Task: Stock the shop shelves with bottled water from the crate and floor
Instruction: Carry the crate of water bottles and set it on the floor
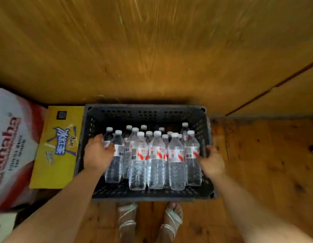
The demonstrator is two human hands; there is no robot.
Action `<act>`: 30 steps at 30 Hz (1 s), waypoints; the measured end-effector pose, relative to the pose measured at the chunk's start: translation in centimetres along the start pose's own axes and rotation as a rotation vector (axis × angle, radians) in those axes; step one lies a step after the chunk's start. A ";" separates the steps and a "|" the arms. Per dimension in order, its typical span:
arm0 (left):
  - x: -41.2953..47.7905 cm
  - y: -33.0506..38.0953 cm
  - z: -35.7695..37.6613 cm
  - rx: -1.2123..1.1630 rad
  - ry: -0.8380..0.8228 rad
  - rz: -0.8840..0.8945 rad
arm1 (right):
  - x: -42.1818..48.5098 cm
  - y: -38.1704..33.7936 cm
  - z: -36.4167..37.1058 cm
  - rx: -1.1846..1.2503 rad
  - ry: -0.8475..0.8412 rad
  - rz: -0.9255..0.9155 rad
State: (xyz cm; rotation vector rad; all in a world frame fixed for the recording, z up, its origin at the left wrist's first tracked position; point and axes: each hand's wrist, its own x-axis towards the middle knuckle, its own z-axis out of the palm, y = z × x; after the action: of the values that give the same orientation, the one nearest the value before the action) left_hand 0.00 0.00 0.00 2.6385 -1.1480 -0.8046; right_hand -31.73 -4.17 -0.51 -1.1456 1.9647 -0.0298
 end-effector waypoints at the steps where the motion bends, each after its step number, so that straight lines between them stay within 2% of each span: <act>1: 0.9 -0.5 0.7 0.001 0.023 -0.031 | 1.2 0.3 0.7 -0.030 0.049 0.004; 4: 3.5 -2.3 2.4 0.035 0.099 -0.147 | 3.5 0.7 1.6 -0.118 0.197 0.042; 7: 5.7 -3.7 3.3 0.099 0.159 -0.193 | 5.1 0.3 2.5 -0.070 0.302 0.048; 10: 7.2 -4.5 3.8 0.141 0.215 -0.208 | 6.3 0.1 3.3 0.026 0.287 0.124; 13: 8.6 -4.8 3.7 0.068 0.219 -0.283 | 7.4 0.1 3.2 0.041 0.288 0.177; 16: 10.5 -5.6 2.5 0.023 0.135 -0.412 | 8.4 0.6 2.4 0.084 0.285 0.222; 18: 12.1 -6.2 1.3 -0.235 -0.007 -0.524 | 9.3 1.0 2.0 0.162 0.240 0.301; 20: 13.1 -6.9 0.5 -0.519 -0.185 -0.635 | 10.2 1.2 1.9 0.351 0.098 0.396; 23: 12.9 -7.1 0.3 -0.585 -0.343 -0.708 | 11.2 1.4 1.8 0.453 -0.077 0.484; 30: 12.0 -7.9 1.5 -0.471 -0.259 -0.655 | 12.0 2.1 2.4 0.397 -0.079 0.422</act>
State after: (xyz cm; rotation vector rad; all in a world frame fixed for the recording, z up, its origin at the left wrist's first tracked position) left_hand 10.92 -3.00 -8.87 2.5258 -0.0520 -1.3518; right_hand -34.31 -10.81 -10.70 -0.4618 1.9786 -0.1426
